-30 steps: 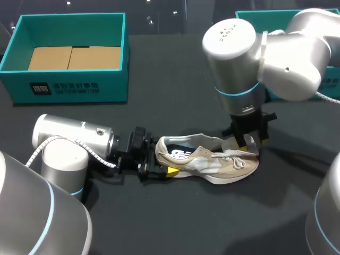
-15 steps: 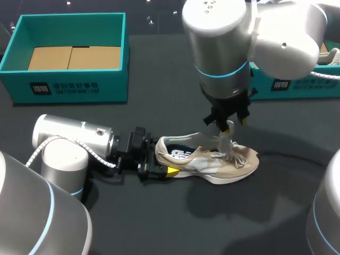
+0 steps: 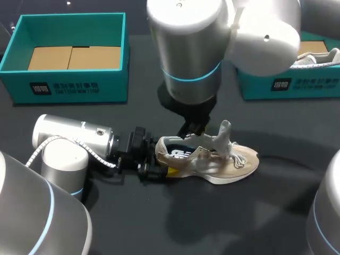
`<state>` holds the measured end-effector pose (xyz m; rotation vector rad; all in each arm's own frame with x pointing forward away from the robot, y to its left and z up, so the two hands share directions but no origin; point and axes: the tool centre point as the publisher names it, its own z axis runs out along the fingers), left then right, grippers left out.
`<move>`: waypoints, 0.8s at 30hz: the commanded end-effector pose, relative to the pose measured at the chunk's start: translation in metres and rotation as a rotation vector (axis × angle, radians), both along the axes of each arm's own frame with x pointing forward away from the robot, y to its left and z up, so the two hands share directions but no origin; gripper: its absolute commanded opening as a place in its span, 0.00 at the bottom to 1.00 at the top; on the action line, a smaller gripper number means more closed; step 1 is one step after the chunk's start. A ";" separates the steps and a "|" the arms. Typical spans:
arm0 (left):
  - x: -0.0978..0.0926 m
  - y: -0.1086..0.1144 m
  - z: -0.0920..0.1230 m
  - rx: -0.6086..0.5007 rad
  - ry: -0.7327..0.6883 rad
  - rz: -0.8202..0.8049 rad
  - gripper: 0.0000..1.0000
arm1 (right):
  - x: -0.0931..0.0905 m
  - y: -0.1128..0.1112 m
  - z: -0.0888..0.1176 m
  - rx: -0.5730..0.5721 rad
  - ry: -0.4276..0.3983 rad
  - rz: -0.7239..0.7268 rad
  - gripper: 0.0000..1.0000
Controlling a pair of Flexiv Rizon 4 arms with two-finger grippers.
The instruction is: Take the shoe out of the shoebox, open the shoe tongue, remove and reinsert the insole, then place the shoe into the shoebox
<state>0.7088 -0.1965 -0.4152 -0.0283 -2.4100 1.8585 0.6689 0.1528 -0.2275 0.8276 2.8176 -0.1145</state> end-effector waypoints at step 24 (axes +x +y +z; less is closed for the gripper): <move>-0.001 0.000 -0.002 0.000 0.000 0.002 0.00 | 0.008 0.040 -0.047 0.044 0.084 0.458 0.00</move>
